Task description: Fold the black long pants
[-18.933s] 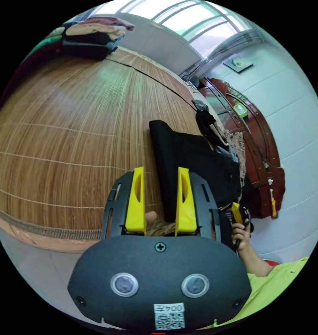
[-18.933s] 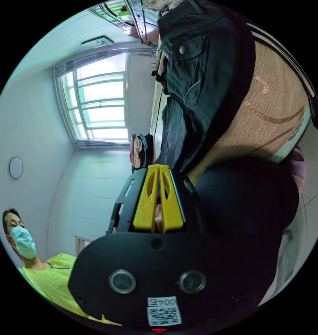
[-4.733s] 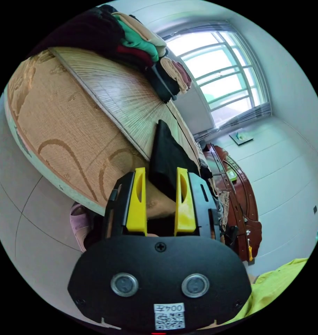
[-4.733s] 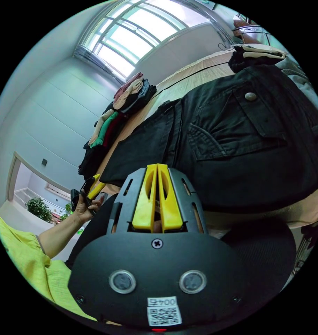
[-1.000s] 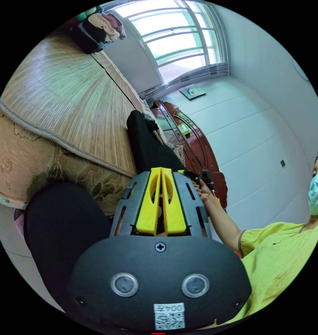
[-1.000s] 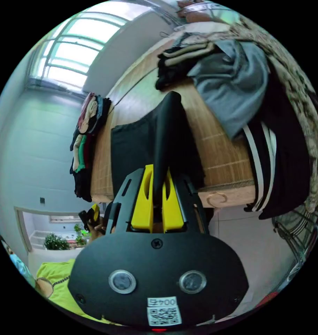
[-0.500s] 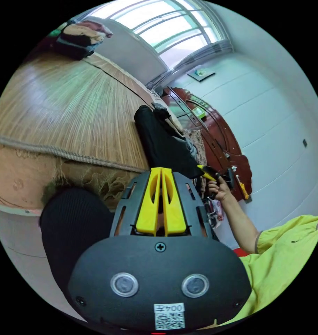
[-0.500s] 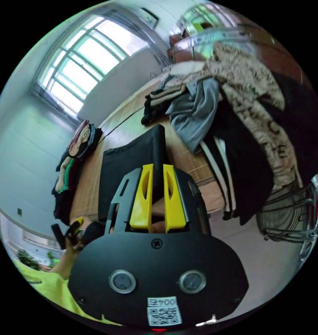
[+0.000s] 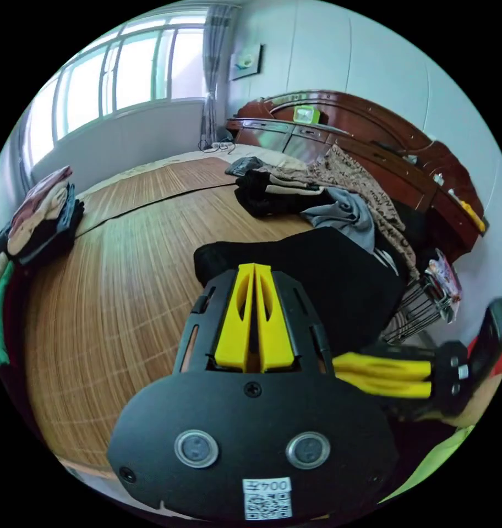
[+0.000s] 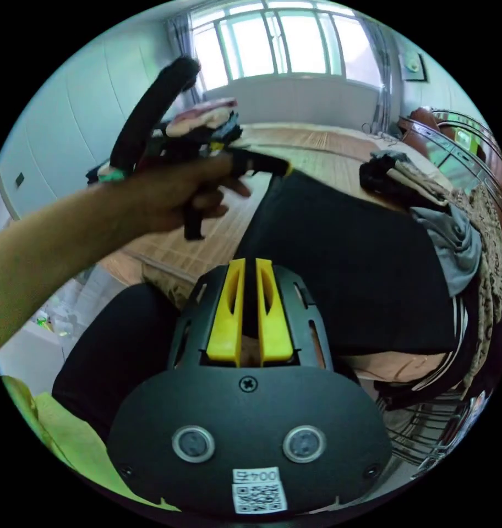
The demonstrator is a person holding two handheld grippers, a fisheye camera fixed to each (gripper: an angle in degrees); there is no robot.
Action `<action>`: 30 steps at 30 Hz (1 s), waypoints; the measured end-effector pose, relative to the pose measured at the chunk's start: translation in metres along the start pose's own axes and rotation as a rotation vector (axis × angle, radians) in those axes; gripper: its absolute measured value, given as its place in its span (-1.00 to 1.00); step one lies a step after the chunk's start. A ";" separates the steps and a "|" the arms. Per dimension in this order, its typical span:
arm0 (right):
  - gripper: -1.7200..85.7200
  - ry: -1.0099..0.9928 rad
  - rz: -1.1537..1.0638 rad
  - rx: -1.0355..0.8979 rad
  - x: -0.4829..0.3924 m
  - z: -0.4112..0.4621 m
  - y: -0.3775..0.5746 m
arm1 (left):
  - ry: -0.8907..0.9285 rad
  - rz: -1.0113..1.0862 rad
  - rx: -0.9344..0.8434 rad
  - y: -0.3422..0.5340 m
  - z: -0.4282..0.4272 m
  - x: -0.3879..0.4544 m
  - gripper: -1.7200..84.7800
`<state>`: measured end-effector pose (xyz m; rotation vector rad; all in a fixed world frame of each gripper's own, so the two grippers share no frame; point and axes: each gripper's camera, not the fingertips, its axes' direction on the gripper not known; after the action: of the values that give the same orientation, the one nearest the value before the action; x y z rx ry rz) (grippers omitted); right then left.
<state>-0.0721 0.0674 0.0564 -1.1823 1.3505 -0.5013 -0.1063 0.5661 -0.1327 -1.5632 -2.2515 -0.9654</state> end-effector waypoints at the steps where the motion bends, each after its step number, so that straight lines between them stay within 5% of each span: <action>1: -0.84 0.016 0.001 -0.081 -0.006 0.021 0.005 | -0.016 0.007 -0.030 -0.008 0.020 0.002 -0.96; 6: -0.83 0.035 0.008 -0.019 -0.021 0.036 0.031 | -0.003 -0.087 -0.253 -0.011 0.102 -0.013 -0.95; 14: -0.83 -0.004 0.028 0.026 -0.022 0.033 0.048 | 0.053 -0.128 -0.222 -0.017 0.100 -0.016 -0.95; 16: -0.83 -0.007 0.040 0.036 -0.021 0.031 0.052 | 0.133 -0.149 -0.061 -0.026 0.069 -0.026 -0.95; 18: -0.83 -0.006 0.045 0.039 -0.019 0.030 0.056 | -0.037 -0.141 0.028 -0.034 0.055 -0.032 -0.95; 20: -0.83 -0.010 0.041 0.041 -0.015 0.028 0.060 | -0.180 -0.152 -0.103 -0.042 0.073 -0.046 -0.95; 22: -0.84 -0.027 0.043 0.042 -0.010 0.027 0.064 | -0.152 -0.123 -0.319 -0.039 0.113 -0.063 -0.95; 27: -0.85 -0.059 0.075 0.053 0.011 0.021 0.075 | -0.197 -0.053 -0.318 -0.054 0.092 -0.072 -0.94; 30: -0.85 -0.141 0.122 0.089 0.032 0.011 0.082 | -0.144 -0.183 -0.176 -0.043 0.035 -0.097 -0.92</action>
<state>-0.0819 0.0755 -0.0313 -1.0363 1.2578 -0.3798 -0.0997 0.5075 -0.2272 -1.5620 -2.5059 -1.1626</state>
